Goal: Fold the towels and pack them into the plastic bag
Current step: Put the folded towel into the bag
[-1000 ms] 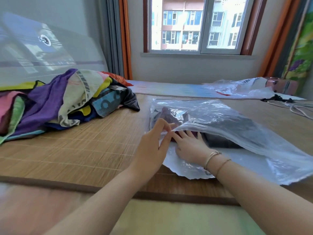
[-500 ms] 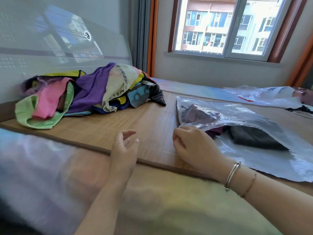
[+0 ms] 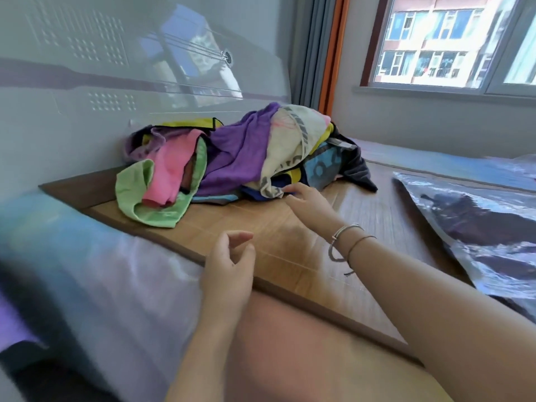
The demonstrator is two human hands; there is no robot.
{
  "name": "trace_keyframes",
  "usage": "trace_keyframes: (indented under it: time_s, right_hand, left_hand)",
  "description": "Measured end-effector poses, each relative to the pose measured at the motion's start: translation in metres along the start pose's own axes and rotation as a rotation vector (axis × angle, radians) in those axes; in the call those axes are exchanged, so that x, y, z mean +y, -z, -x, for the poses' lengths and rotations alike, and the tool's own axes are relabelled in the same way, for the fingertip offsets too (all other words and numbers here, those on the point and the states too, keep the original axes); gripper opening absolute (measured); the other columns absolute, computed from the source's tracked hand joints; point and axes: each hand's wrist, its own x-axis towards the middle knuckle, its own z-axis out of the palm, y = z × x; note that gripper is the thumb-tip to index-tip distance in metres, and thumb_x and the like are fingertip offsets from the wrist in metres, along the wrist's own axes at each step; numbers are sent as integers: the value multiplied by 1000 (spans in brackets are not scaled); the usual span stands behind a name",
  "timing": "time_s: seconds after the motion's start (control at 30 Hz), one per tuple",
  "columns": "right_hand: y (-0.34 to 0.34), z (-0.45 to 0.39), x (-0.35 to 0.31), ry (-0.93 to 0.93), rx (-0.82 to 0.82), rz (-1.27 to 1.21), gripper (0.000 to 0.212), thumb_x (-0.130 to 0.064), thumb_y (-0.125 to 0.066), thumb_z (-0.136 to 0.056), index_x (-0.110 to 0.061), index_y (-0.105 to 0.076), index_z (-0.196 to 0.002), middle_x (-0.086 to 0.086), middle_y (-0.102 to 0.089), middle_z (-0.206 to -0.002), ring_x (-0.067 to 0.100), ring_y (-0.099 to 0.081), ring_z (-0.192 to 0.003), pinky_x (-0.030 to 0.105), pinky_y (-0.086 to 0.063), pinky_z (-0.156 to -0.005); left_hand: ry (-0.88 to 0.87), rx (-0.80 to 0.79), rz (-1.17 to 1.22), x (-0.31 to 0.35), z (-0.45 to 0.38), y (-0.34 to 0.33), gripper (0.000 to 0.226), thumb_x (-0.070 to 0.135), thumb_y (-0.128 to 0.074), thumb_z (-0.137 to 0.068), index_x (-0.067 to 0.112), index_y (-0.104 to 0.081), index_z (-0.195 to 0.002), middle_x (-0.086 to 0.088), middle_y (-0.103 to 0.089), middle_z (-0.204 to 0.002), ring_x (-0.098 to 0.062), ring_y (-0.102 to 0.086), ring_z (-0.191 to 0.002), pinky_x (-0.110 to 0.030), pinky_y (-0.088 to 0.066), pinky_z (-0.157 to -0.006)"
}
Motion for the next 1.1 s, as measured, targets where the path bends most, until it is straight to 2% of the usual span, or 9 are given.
trace_keyframes:
  time_s: [0.13,0.3,0.37,0.43,0.5,0.63,0.73,0.93,1.1]
  right_hand:
    - [-23,-50,9,-83,0,-178,32,-21,-45,-94,-26,-60,-122,-4,-59,-88,10,-51,-74,18,-39,-54]
    - [-44,-89,-4,-206,-37,-490,32,-22,-51,-97,-12,-60,-127,-4,-52,-109,9,-47,-101,20,-40,-80]
    - [-51,-98,-10,-319,-42,-626,24,-26,-56,-95,-10,-63,-111,2,-58,-104,14,-54,-95,22,-41,-83]
    - [-51,-97,-8,-320,-17,-763,14,-19,-54,-96,-10,-63,-91,3,-59,-88,12,-51,-72,14,-43,-62]
    - [-42,-83,-7,-297,0,-878,23,-11,-48,-97,-1,-65,-109,4,-64,-105,8,-48,-66,7,-41,-49]
    - [-4,-44,-1,-214,71,-967,32,-5,-37,-97,6,-63,-111,16,-59,-124,13,-54,-83,22,-43,-97]
    - [30,-4,4,-199,107,-977,26,-6,-39,-98,2,-64,-97,10,-54,-100,12,-49,-79,22,-44,-76]
    - [85,98,4,-182,135,-917,31,-13,-36,-102,0,-64,-102,15,-52,-111,27,-50,-103,38,-42,-106]
    - [103,176,3,-173,189,-923,30,-5,-44,-96,-3,-69,-80,13,-52,-88,20,-52,-78,28,-44,-78]
  left_hand:
    - [5,279,-460,-1,-11,-22,12,25,-55,-86,37,-58,-85,23,-48,-76,-4,-42,-108,-38,-35,-95]
    - [-74,361,-530,-8,-7,-30,12,25,-57,-84,37,-58,-82,24,-47,-70,-2,-34,-96,-31,-20,-79]
    - [-73,354,-545,-8,-7,-30,11,26,-56,-85,37,-58,-84,23,-52,-77,0,-28,-93,-30,-18,-79]
    - [-72,342,-551,-8,-6,-31,10,27,-55,-86,37,-58,-85,23,-54,-82,1,-26,-94,-29,-17,-79]
    - [-74,334,-550,-9,-6,-31,10,27,-55,-86,36,-59,-85,24,-53,-81,1,-27,-95,-29,-16,-79]
    - [-85,325,-550,-8,-4,-30,10,27,-55,-87,36,-58,-84,25,-54,-84,-2,-35,-101,-31,-17,-81]
    - [-95,310,-550,-6,-2,-28,10,26,-55,-87,35,-57,-83,23,-56,-89,-7,-41,-109,-34,-22,-83]
    - [89,93,-578,12,11,-21,18,38,-48,-95,40,-57,-111,8,-52,-131,-11,-25,-138,-45,-17,-109]
    - [127,-39,-399,46,62,-36,50,49,-50,-93,31,-41,-139,11,-46,-146,-22,-11,-147,-48,-10,-115]
